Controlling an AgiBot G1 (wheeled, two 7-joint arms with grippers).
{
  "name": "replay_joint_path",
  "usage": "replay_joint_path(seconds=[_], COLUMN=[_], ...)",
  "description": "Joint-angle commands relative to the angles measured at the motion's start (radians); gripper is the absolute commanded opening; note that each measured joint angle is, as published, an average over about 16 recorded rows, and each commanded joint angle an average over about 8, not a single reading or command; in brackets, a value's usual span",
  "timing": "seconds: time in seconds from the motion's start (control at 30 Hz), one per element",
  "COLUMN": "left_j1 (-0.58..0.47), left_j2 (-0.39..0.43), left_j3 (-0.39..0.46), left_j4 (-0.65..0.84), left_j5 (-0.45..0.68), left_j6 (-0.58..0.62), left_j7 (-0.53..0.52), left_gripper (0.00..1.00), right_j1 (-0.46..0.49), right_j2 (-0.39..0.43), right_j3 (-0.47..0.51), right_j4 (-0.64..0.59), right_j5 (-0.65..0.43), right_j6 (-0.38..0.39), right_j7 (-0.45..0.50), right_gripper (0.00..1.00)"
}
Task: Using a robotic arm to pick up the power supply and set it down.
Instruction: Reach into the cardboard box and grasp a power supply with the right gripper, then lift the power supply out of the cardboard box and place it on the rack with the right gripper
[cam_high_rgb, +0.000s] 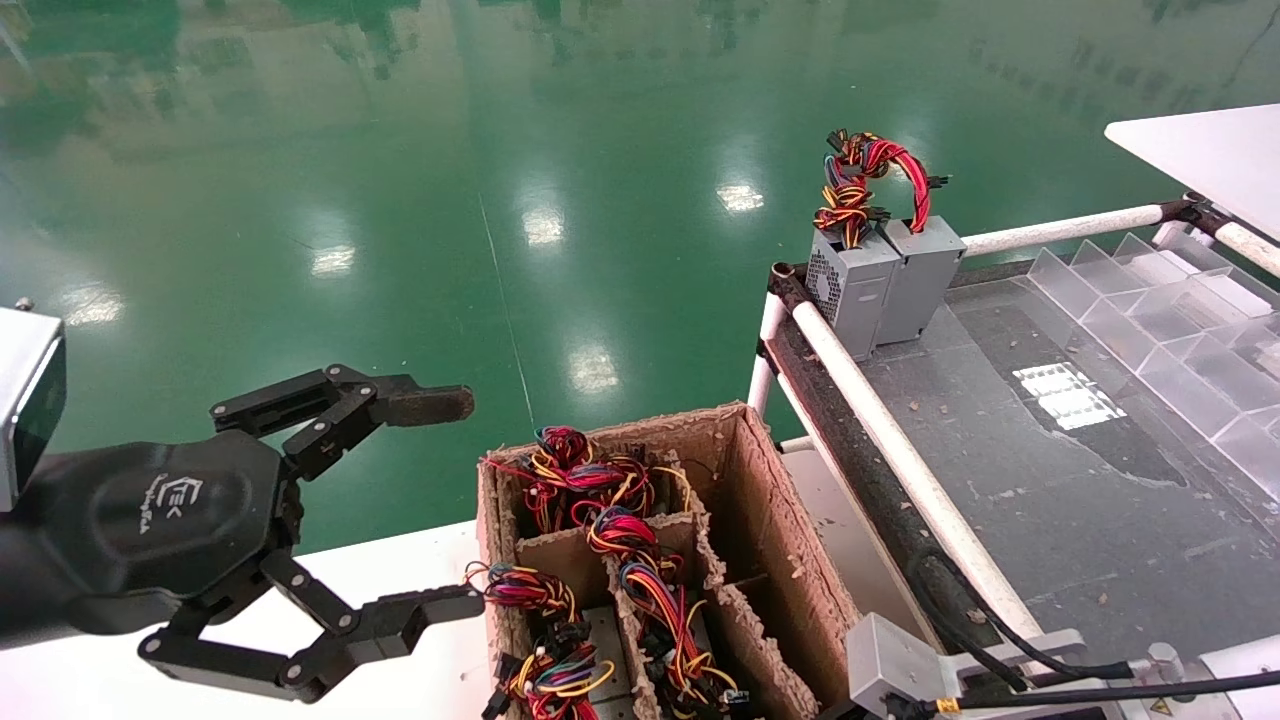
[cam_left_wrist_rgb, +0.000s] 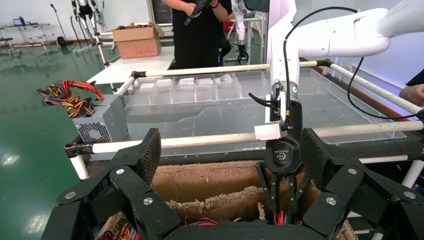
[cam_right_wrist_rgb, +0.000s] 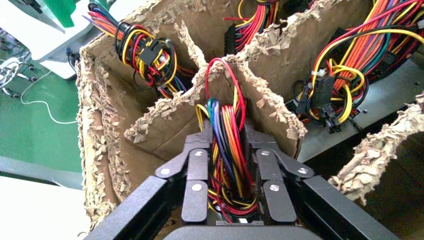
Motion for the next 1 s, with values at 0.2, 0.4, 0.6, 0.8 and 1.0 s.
replay_joint_path(seconds=[0.2, 0.4, 0.6, 0.8, 1.0], left_j1=[0.0, 0.0, 0.0, 0.0, 0.0], left_j2=[0.0, 0.0, 0.0, 0.0, 0.0], left_j3=[0.0, 0.0, 0.0, 0.0, 0.0], left_j4=[0.0, 0.0, 0.0, 0.0, 0.0], left_j5=[0.0, 0.0, 0.0, 0.0, 0.0], left_j6=[0.0, 0.0, 0.0, 0.0, 0.0], left_j7=[0.0, 0.0, 0.0, 0.0, 0.0], left_gripper=[1.0, 1.0, 1.0, 1.0, 1.0], right_j1=[-0.005, -0.012, -0.036, -0.063, -0.079], right_j2=[0.007, 0.031, 0.064, 0.113, 0.169], right_j3=[0.011, 0.046, 0.105, 0.188, 0.276], right_j4=[-0.014, -0.007, 0.009, 0.019, 0.018], right_j5=[0.029, 0.092, 0.199, 0.327, 0.45], right_j6=[-0.012, -0.016, -0.014, -0.002, 0.02], right_j7=[-0.012, -0.039, -0.088, -0.162, -0.217], right_gripper=[0.0, 0.0, 0.0, 0.0, 0.0])
